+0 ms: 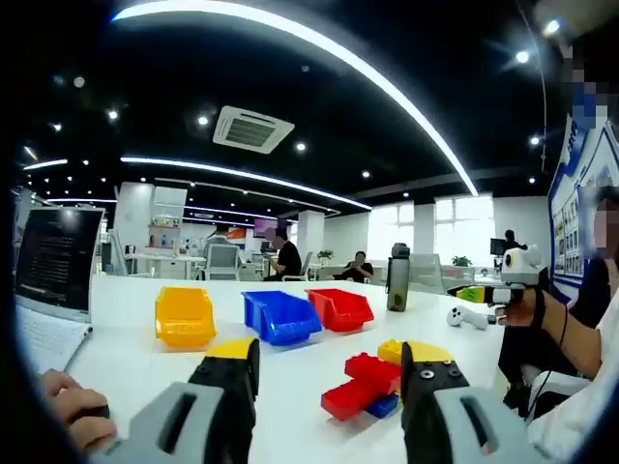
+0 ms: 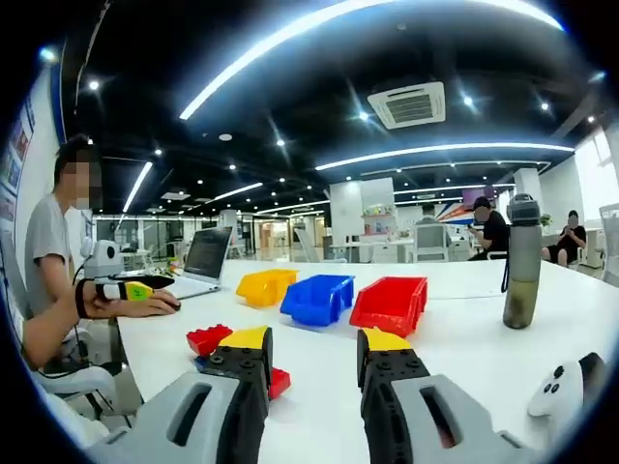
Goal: Take apart the toy blocks one by one and place each separated block into its matching bin, sorting the blocks by their type until all the connected pieces are disassembled and separated into the correct bins
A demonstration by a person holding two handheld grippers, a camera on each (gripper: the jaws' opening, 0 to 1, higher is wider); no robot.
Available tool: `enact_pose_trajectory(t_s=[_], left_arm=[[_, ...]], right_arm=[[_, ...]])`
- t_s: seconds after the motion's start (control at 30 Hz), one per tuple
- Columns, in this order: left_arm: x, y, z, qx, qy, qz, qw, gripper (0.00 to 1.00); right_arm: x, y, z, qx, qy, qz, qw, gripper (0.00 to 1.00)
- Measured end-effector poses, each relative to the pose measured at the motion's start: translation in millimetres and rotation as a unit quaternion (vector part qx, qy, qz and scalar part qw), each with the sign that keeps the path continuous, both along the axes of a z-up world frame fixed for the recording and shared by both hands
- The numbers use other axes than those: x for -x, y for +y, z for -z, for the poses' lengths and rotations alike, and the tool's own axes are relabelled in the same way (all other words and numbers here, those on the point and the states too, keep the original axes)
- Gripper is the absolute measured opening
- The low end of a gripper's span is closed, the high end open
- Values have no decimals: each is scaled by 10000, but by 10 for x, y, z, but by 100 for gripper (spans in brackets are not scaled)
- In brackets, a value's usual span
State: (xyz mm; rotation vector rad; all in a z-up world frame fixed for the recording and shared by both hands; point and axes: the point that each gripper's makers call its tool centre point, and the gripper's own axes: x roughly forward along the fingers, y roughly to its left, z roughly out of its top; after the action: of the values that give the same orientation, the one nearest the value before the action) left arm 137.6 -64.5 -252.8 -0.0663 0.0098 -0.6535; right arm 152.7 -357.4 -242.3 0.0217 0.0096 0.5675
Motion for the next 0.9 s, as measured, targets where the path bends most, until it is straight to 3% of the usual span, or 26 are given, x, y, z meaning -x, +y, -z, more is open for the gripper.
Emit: enact_pose_trajectory(t_s=[0.9], left_arm=[[6, -21, 43, -33, 22, 35, 10000, 60]], right_arm=[[6, 18, 24, 19, 52, -5, 10000, 36]])
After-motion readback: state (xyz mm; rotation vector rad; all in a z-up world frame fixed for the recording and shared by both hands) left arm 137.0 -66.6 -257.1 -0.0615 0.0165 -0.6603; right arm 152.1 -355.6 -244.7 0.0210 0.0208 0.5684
